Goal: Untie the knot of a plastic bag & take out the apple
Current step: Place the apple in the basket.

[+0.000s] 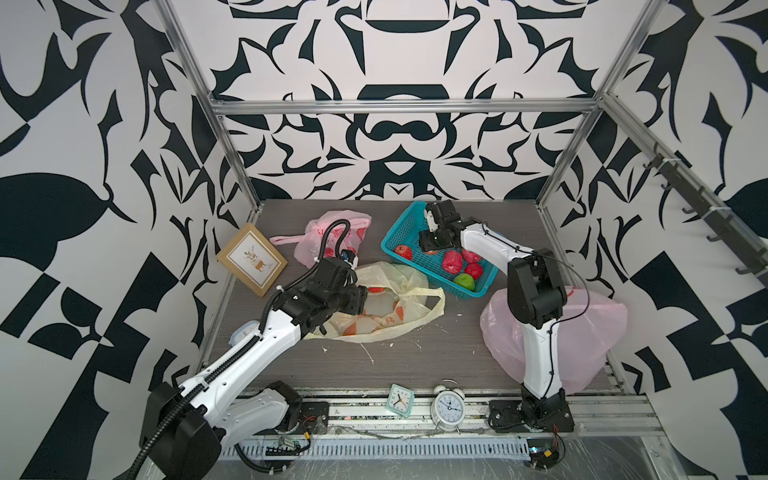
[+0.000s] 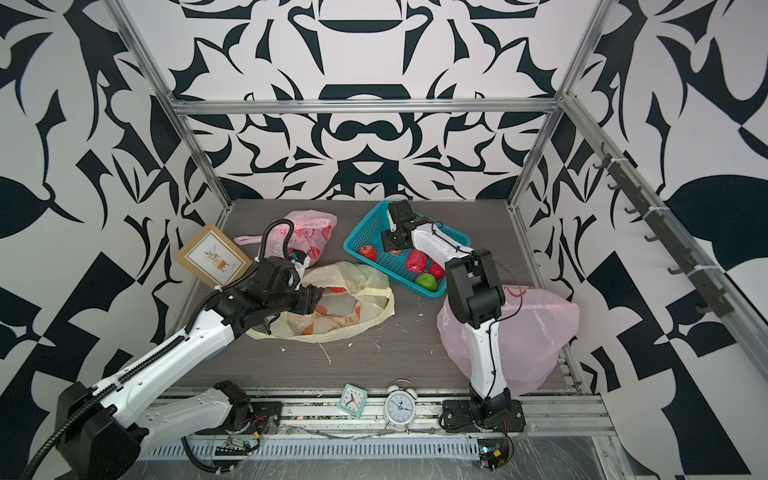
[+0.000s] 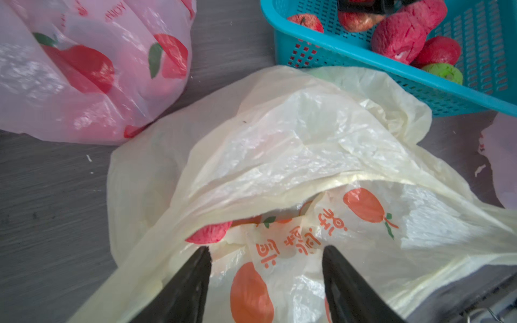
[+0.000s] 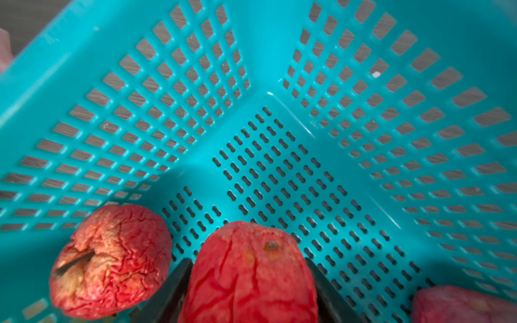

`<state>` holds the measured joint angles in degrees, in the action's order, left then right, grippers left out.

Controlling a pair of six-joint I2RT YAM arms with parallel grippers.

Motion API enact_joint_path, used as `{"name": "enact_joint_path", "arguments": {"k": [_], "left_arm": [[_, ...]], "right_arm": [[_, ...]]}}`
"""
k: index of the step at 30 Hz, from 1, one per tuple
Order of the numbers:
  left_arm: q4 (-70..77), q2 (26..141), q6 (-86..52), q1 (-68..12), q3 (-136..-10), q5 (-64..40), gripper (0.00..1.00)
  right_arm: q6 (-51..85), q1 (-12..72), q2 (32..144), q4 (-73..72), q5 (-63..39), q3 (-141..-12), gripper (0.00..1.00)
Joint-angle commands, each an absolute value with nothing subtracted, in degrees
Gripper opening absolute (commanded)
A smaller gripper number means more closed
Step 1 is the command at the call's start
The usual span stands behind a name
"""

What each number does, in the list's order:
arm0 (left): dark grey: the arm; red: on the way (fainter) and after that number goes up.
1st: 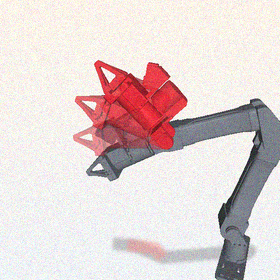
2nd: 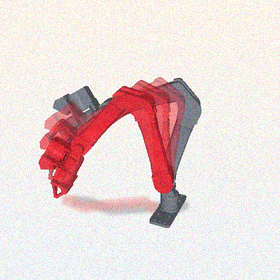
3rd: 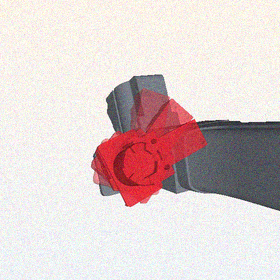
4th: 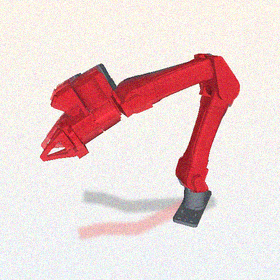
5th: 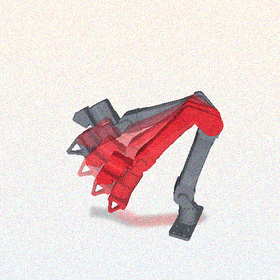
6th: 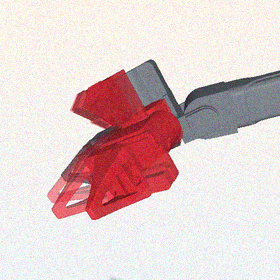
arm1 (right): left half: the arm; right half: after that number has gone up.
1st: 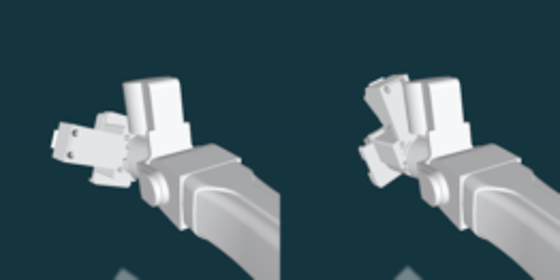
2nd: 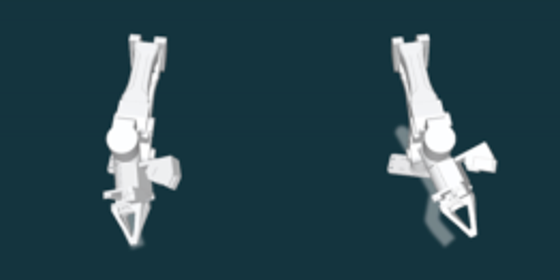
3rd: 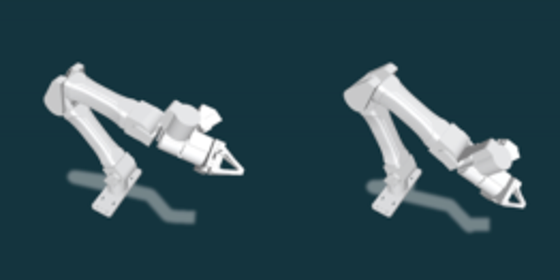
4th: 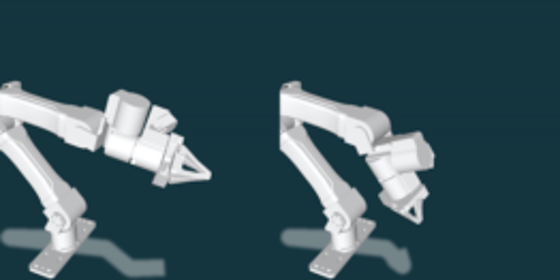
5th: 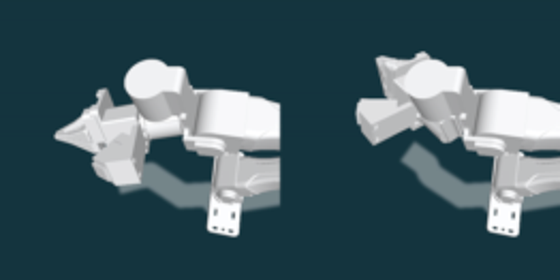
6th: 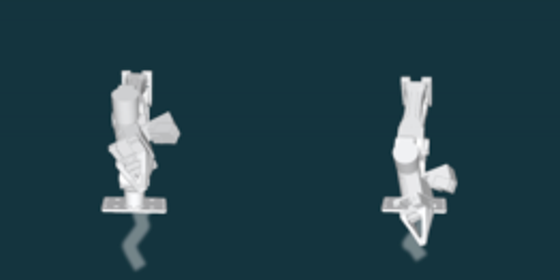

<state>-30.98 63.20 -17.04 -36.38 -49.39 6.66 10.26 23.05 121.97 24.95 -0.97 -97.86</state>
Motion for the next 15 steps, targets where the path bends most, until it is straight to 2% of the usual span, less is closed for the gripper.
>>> {"name": "enact_joint_path", "arguments": {"k": [1, 5, 10, 15], "left_arm": [[-37.7, 64.4, -20.8, -39.0, -50.7, 7.7, 0.68], [-40.9, 67.5, -23.9, -42.5, -51.5, 10.3, 0.67], [-42.9, 71.1, -28.0, -42.7, -51.8, 14.7, 0.67], [-43.6, 72.6, -29.2, -42.5, -53.0, 20.0, 0.71]], "right_arm": [[9.7, 22.2, 119.0, 26.0, -1.0, -100.9, 0.65], [9.4, 21.7, 116.1, 25.9, -1.6, -100.5, 0.67], [9.4, 21.6, 113.5, 25.3, -2.4, -99.1, 0.68], [9.1, 21.4, 114.7, 27.5, -2.8, -100.3, 0.67]]}}
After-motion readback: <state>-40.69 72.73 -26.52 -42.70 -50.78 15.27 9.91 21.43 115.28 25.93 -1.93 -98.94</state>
